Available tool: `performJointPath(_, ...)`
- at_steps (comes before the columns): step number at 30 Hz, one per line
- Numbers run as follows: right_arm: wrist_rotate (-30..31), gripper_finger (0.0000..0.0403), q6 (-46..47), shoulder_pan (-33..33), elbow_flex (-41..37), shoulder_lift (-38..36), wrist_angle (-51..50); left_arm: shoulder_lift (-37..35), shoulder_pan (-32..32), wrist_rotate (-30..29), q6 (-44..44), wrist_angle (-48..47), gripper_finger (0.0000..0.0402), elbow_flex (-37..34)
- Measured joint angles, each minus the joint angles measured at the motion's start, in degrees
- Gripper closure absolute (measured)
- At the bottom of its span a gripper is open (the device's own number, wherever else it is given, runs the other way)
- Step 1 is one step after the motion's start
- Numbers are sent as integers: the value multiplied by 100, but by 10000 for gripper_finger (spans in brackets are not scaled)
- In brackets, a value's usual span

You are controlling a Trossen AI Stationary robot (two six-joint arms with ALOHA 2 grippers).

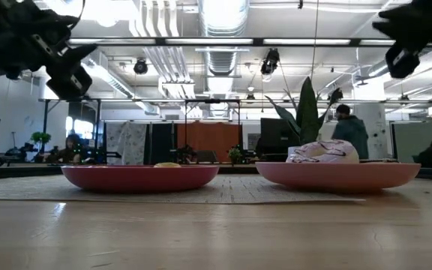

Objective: Pick & Place donuts
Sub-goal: Return to Home Position

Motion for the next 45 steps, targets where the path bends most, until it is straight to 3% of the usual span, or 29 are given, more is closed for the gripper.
performJointPath(7, -148, 339, -308, -3, -955, 13, 1195, -206, -4, 13, 193, -362, 237, -117)
performJointPath(19, -165, 339, -399, 0, -972, 483, 767, -135, -8, -12, 193, -504, 237, -123)
performJointPath(27, -173, 339, -397, -171, -1053, 380, 900, -1497, 39, -38, 192, -1344, 237, -133)
performJointPath(32, -191, 339, -399, -696, -1053, 341, 900, -1789, 44, 18, 182, -1328, 237, -135)
performJointPath(41, -194, 339, -399, -2339, -1055, 88, 902, -1791, 44, 35, 173, -1442, 237, -139)
performJointPath(45, -168, 339, -399, -2629, -1056, 2, 922, -1793, 37, 35, 173, -1485, 237, -140)
